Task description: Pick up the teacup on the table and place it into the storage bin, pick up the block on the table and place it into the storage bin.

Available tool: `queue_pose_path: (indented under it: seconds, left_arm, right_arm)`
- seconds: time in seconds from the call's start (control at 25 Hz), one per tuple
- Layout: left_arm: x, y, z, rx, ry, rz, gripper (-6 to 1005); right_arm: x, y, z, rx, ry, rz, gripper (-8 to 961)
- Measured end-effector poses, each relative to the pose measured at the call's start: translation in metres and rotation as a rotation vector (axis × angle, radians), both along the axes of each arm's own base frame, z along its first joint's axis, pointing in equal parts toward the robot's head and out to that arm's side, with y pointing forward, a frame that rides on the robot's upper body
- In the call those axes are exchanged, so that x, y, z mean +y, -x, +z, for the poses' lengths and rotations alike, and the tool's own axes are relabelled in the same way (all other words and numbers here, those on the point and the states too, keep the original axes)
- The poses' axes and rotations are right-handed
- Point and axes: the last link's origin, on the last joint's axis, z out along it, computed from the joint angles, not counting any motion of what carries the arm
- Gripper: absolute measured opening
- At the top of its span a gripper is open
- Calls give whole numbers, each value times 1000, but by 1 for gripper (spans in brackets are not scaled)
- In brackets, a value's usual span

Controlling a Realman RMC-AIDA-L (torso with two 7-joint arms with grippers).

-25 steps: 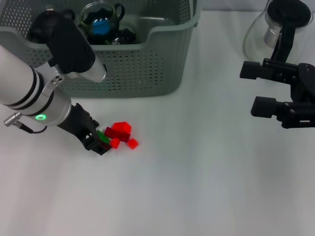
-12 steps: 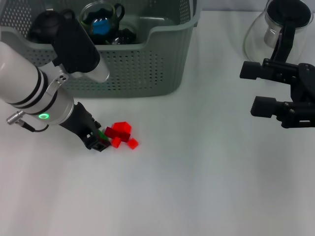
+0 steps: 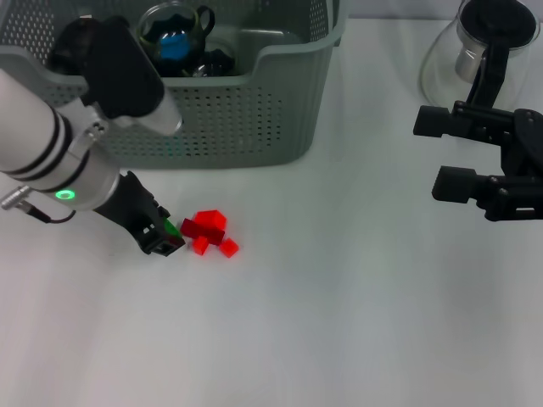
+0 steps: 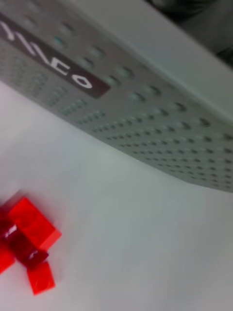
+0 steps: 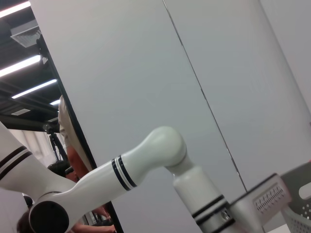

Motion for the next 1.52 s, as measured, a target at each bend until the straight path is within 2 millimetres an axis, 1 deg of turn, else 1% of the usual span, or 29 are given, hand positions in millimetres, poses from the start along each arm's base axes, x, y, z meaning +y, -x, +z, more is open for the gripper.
queue_pose_path:
  seconds: [0.16, 0.28, 0.44, 0.48, 0.56, 0.68, 0.76, 0.8, 0.84, 0.96, 1.04, 1.12, 1.2, 1.32, 1.44, 1.52]
  left_arm:
    - [-8, -6, 15, -40, 24, 45, 469]
    - [-17, -19, 30, -146, 62, 78, 479]
    - [-23, -49, 59, -421, 144, 87, 493]
    - [-22, -59, 70, -513, 158, 73, 497]
    - [-14, -73, 92, -647, 143, 50, 504]
    - [7, -86, 126, -750, 58, 3, 514]
    - [27, -90, 143, -768, -32, -19, 521]
    - [42, -90, 153, -761, -97, -22, 525]
    - [54, -89, 158, -745, -147, -13, 528]
    - [88, -82, 163, -687, -270, 25, 539]
    - [103, -76, 162, -634, -344, 35, 546]
    - [114, -70, 159, -569, -409, 35, 553]
    - [119, -67, 155, -531, -443, 31, 560]
    - [121, -65, 153, -515, -467, 24, 618]
    - [121, -65, 157, -518, -480, 17, 677]
    - [117, -67, 161, -519, -471, 9, 716]
  right_arm:
    - [0, 0, 0, -1, -2, -2, 927]
    - [1, -1, 1, -4, -3, -3, 927]
    - [0, -1, 0, -13, 4, 0, 927]
    - [0, -2, 0, -17, 6, 2, 927]
    - [0, -2, 0, -22, 7, 4, 927]
    - [1, -1, 0, -27, 8, 11, 927]
    - [1, 0, 0, -28, 11, 16, 927]
    - [1, 0, 0, -28, 12, 19, 927]
    - [1, 1, 0, -28, 13, 20, 927]
    - [1, 1, -1, -28, 15, 22, 927]
    - [1, 1, -1, -27, 17, 22, 927]
    - [1, 2, -2, -26, 20, 21, 927]
    - [1, 1, -2, -25, 21, 18, 927]
    - [0, 0, -2, -21, 23, 9, 927]
    - [1, -1, -2, -18, 23, 6, 927]
    - [1, -1, -2, -18, 21, 5, 927]
